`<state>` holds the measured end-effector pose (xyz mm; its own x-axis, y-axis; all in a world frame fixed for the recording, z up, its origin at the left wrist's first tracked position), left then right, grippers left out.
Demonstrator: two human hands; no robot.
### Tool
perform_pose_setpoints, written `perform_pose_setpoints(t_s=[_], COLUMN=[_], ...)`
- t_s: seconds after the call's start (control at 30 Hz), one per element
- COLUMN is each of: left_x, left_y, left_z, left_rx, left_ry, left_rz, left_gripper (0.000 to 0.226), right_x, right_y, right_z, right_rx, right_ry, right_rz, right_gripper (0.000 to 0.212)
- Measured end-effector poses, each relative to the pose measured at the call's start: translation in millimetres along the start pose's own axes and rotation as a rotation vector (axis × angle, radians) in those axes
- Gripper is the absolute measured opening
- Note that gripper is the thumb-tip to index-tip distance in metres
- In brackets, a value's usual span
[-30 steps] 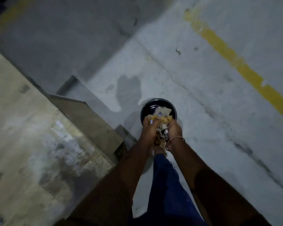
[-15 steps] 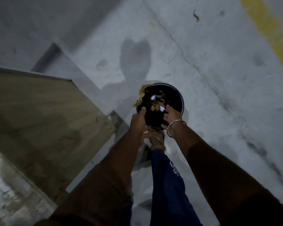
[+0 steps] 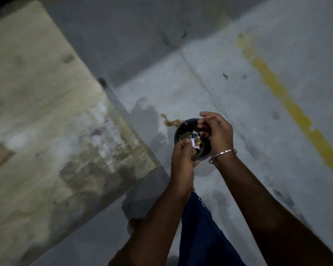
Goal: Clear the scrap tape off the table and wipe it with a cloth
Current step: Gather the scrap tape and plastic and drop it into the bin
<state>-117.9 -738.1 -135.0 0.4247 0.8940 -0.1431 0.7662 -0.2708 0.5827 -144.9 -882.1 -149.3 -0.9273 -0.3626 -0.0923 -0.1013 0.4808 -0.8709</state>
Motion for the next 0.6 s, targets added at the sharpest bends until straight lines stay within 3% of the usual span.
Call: perform_pose_setpoints(t_s=[0.13,0.27,0.6], left_x=[50,77,38], left_y=[-2,-8,29], left_z=[-76,-102,-44], left_rx=[-0.049,-0.075,-0.195], left_ry=[-0.066,-0.099,-0.149], left_rz=[0.064,0.142,0.197], left_gripper=[0.012,0.014,0.013], right_x=[-12,-14,-13], right_y=[-20,-9,20], right_z=[-73,-109,-65], right_rx=[0.042,0.009,-0.101], right_ry=[-0.01,0.016,0.006], right_rz=[0.023,0.041,0.024], right_gripper=[0.025,0.027,0.026])
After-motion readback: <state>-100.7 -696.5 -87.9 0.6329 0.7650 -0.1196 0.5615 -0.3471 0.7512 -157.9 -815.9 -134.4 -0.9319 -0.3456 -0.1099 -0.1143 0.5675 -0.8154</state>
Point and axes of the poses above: each hand's wrist, its own z-axis towards the middle knuckle, its own x-axis out of the back of the hand, y = z × x, the point moved 6 cm from there along z, towards the middle knuckle, and after that the axes turned 4 degrees about z, right-handed, at the moved point
